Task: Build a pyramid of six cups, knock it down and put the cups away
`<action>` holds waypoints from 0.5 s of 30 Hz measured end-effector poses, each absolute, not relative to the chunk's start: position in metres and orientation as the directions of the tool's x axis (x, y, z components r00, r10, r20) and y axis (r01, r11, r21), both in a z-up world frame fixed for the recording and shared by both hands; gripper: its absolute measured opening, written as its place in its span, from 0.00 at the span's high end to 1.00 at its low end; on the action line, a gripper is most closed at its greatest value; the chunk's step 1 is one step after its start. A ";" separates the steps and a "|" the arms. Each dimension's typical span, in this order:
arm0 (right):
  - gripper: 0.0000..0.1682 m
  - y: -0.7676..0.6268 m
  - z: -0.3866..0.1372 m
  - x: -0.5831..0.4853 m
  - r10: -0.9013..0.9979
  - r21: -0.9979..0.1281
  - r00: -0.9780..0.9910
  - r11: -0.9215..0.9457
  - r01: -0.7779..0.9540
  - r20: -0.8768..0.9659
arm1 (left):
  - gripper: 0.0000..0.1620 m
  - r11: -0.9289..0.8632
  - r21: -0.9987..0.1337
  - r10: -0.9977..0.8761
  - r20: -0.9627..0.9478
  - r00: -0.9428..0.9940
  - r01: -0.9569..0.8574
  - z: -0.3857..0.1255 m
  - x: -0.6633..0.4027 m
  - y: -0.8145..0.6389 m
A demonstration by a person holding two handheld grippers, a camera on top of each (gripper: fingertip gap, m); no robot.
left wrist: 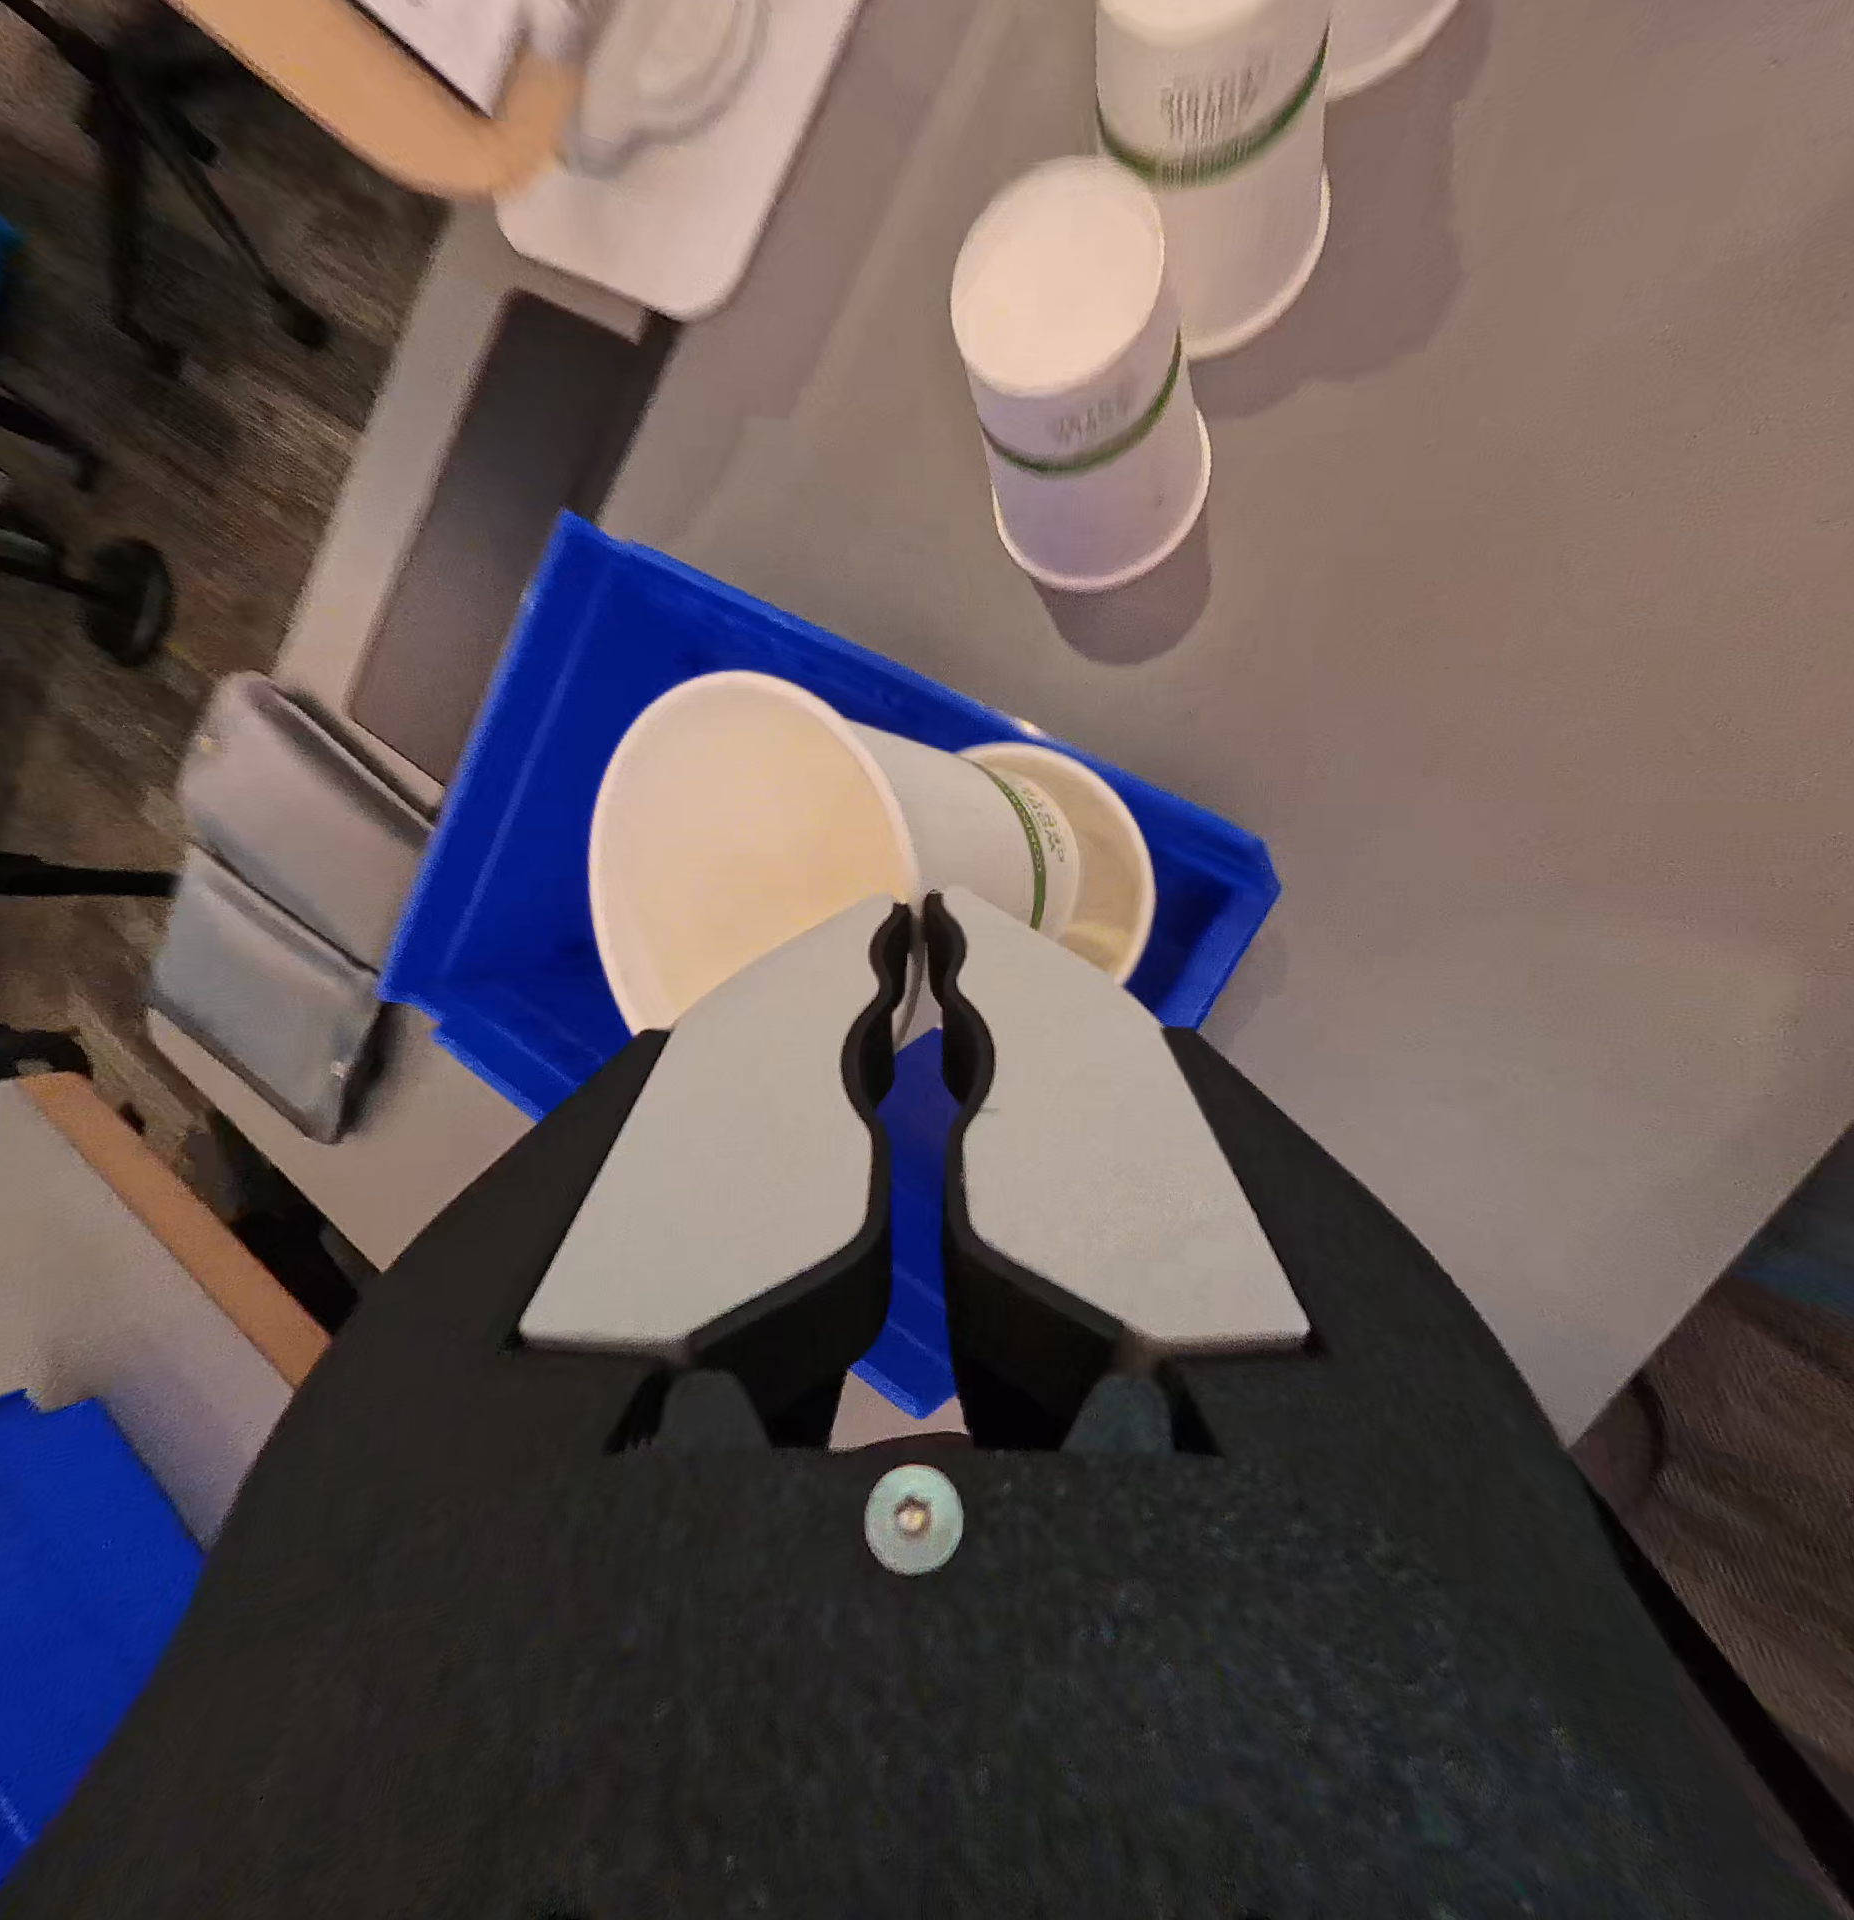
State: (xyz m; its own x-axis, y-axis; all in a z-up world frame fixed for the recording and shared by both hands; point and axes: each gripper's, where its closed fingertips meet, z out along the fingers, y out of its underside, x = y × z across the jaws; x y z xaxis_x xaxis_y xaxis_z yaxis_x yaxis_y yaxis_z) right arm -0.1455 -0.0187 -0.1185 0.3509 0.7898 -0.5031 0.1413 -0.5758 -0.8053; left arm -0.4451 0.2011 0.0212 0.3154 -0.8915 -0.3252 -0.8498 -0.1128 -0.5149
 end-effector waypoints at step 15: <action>0.34 0.105 -0.028 -0.204 0.783 -0.815 0.307 -0.397 -0.422 -0.541 | 0.98 0.018 -0.968 -0.929 -0.110 0.354 -0.252 0.104 -0.295 0.123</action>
State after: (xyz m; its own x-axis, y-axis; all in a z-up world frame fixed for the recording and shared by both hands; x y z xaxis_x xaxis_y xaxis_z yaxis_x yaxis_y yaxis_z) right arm -0.2044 0.1047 -0.0277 0.3073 0.7828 -0.5411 -0.4221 -0.3975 -0.8148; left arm -0.2952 0.1228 0.1039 0.3543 -0.9286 -0.1098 -0.2516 0.0184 -0.9676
